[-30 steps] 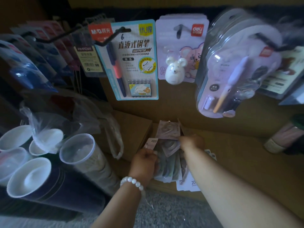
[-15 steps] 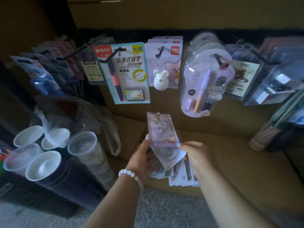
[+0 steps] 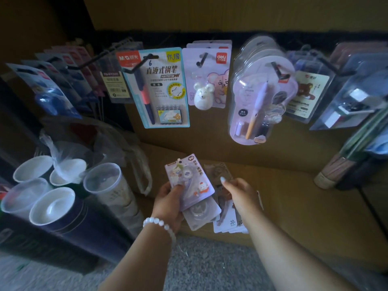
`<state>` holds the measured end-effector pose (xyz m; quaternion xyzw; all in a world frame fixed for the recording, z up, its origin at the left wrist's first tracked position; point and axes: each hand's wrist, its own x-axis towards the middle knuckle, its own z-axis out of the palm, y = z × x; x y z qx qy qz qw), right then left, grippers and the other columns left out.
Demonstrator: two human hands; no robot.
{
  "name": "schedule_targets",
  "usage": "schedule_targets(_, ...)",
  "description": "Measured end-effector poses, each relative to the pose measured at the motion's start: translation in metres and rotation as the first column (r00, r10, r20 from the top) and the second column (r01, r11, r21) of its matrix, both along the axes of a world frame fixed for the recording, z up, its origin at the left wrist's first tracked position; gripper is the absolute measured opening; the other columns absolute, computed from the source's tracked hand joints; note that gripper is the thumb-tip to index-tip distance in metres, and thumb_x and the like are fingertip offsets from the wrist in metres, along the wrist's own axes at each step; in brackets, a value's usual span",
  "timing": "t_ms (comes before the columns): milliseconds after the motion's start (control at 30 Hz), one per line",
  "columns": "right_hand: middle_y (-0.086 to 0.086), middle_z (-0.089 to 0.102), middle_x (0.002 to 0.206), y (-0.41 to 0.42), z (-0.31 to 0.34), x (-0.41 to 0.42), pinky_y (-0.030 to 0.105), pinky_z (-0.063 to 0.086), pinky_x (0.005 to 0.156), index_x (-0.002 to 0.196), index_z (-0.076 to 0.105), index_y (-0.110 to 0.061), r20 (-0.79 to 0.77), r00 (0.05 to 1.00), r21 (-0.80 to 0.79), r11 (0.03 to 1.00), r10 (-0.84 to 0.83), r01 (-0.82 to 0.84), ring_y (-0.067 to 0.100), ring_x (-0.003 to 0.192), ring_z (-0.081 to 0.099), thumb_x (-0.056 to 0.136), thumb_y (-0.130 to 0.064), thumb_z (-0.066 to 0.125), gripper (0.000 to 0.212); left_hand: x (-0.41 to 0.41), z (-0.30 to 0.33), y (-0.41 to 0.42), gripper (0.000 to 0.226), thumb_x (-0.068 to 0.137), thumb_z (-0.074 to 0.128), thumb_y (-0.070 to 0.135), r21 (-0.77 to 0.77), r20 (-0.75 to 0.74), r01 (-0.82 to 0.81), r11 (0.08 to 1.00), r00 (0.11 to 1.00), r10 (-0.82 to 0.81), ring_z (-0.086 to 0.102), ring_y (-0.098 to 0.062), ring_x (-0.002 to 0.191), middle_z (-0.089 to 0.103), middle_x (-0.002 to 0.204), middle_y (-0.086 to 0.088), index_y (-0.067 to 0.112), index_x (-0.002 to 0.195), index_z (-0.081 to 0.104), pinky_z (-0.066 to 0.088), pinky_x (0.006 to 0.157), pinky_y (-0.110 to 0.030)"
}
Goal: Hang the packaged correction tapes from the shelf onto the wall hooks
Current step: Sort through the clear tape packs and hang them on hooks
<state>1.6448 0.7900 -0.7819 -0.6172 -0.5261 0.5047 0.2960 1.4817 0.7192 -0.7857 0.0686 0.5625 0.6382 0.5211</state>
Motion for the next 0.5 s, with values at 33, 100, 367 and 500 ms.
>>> schedule_targets(33, 0.002, 0.053, 0.059, 0.011, -0.007, -0.001, 0.030, 0.035, 0.057, 0.064, 0.049, -0.017, 0.041, 0.999, 0.014, 1.000, -0.026, 0.025, 0.020, 0.059, 0.050, 0.083, -0.043, 0.066, 0.036, -0.001, -0.002, 0.000, 0.013, 0.097, 0.059, 0.014, -0.003, -0.008, -0.004, 1.000, 1.000, 0.004, 0.072, -0.028, 0.077, 0.076, 0.090, -0.011, 0.012, 0.109, 0.064, 0.057, 0.069, -0.040)
schedule_targets(100, -0.002, 0.050, 0.062, 0.035, -0.019, -0.003, 0.029, 0.035, 0.057, 0.066, 0.044, -0.020, 0.112, 0.991, 0.036, 0.997, -0.069, 0.066, 0.020, 0.061, 0.047, 0.086, -0.042, 0.063, 0.035, -0.002, -0.008, 0.002, 0.013, 0.097, 0.059, 0.013, -0.004, -0.025, -0.012, 1.000, 1.000, 0.012, 0.071, -0.028, 0.079, 0.075, 0.092, -0.011, 0.015, 0.108, 0.063, 0.056, 0.071, -0.040)
schedule_targets(367, 0.014, 0.061, 0.122, 0.108, -0.068, -0.015, 0.037, 0.042, 0.094, 0.121, 0.059, -0.016, 0.523, 0.851, -0.132, 0.991, 0.041, 0.033, 0.033, 0.118, 0.052, 0.084, -0.053, 0.042, 0.055, -0.011, -0.037, 0.017, 0.061, 0.085, 0.073, 0.025, -0.002, -0.163, 0.054, 0.999, 0.985, -0.054, 0.071, -0.034, 0.101, 0.071, 0.120, -0.009, 0.025, 0.140, 0.047, 0.055, 0.090, -0.058)
schedule_targets(500, 0.018, 0.053, 0.135, 0.116, -0.074, -0.024, 0.039, 0.040, 0.100, 0.125, 0.058, -0.010, 0.527, 0.847, -0.196, 0.980, 0.071, 0.040, 0.036, 0.127, 0.046, 0.092, -0.040, 0.047, 0.045, -0.015, -0.048, 0.024, 0.047, 0.089, 0.070, 0.021, -0.006, -0.188, 0.061, 0.998, 0.980, -0.062, 0.073, -0.031, 0.097, 0.074, 0.113, -0.007, 0.024, 0.133, 0.055, 0.057, 0.089, -0.055)
